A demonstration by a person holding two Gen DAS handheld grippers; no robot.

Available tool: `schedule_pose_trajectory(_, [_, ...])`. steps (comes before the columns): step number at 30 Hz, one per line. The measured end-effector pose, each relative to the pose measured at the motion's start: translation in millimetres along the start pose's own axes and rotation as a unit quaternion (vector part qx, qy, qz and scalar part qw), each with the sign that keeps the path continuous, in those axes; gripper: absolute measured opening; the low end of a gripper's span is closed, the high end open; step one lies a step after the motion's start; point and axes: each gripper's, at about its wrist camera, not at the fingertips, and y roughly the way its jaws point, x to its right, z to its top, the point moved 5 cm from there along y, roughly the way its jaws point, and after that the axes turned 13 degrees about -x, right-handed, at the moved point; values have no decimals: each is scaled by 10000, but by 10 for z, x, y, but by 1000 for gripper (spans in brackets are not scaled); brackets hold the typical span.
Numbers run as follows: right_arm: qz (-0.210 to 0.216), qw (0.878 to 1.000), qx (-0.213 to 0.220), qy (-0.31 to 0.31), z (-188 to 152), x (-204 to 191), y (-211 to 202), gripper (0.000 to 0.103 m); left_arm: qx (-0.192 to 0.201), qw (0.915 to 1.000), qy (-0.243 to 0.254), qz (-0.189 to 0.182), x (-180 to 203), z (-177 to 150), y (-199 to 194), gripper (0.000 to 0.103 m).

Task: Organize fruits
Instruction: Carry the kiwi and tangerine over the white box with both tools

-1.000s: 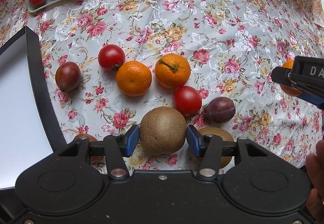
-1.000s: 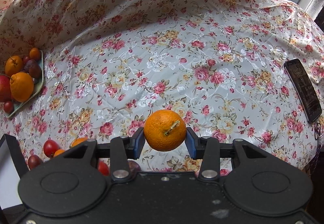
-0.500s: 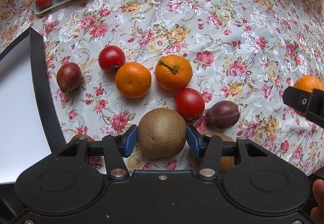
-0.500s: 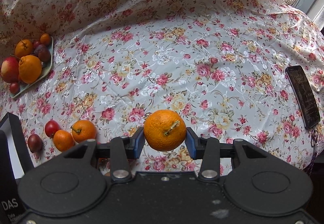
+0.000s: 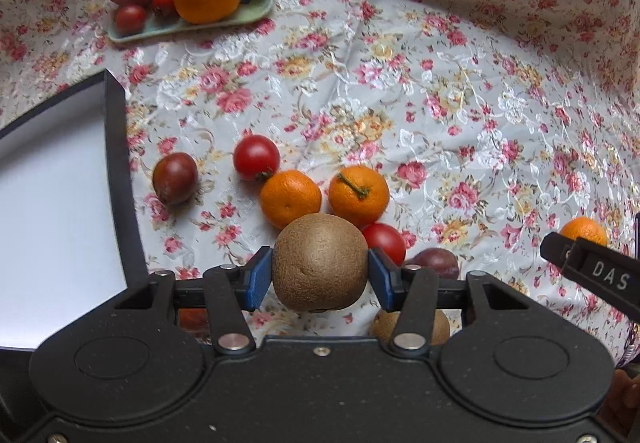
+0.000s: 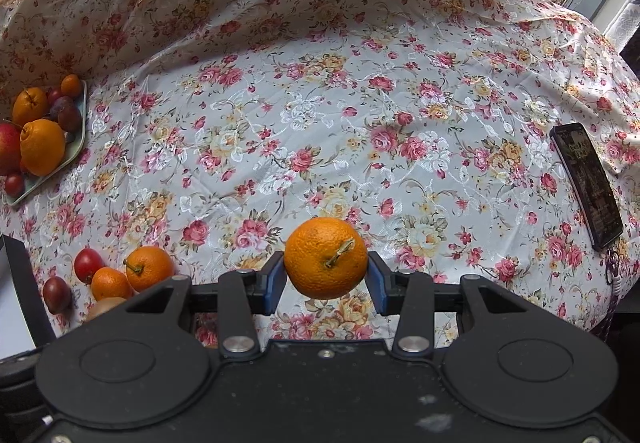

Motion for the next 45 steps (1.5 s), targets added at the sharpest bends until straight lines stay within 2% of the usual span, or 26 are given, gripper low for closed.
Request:
schedule_pose_trajectory(3, [-48,10000,-1,-35,3,-39,18,44,303,9993,-167,165,-136,43,-177,57])
schedule_pose_trajectory(10, [-49,9998,-4,-215,-7,-256,26,44,595,9948,-707,422,-612,98,-398,57])
schedule_pose_trajectory(16, [48,9990,-8,-452,-37,-611,9,44,600,9918,-1023,476,-990,67,-460,57])
schedule_pose_trajectory(25, [414,9934,109,-1063,-251,-1443,-108,44,551,9867,-1431,533,-1603,-12,-507,57])
schedule_pose_trajectory(30, [691,9850,33,-1581,-440,-1959,-171,44,506,9817,-1738,593,-2022,-68,-517,57])
schedule_pose_trajectory(37, [870,9667,386,-2374,-854,-2638,-306,44,488,9774,-1954,645,-2443,-164,-535,57])
schedule_pose_trajectory(41, [988,9557,374,-2747,-1059,-2911,-318,44,421,9746,-2083,707,-2663,-240,-501,57])
schedule_pose_trajectory(45, [1057,9505,347,-2902,-1187,-3116,-287,44,371,9719,-2201,748,-2849,-303,-474,57])
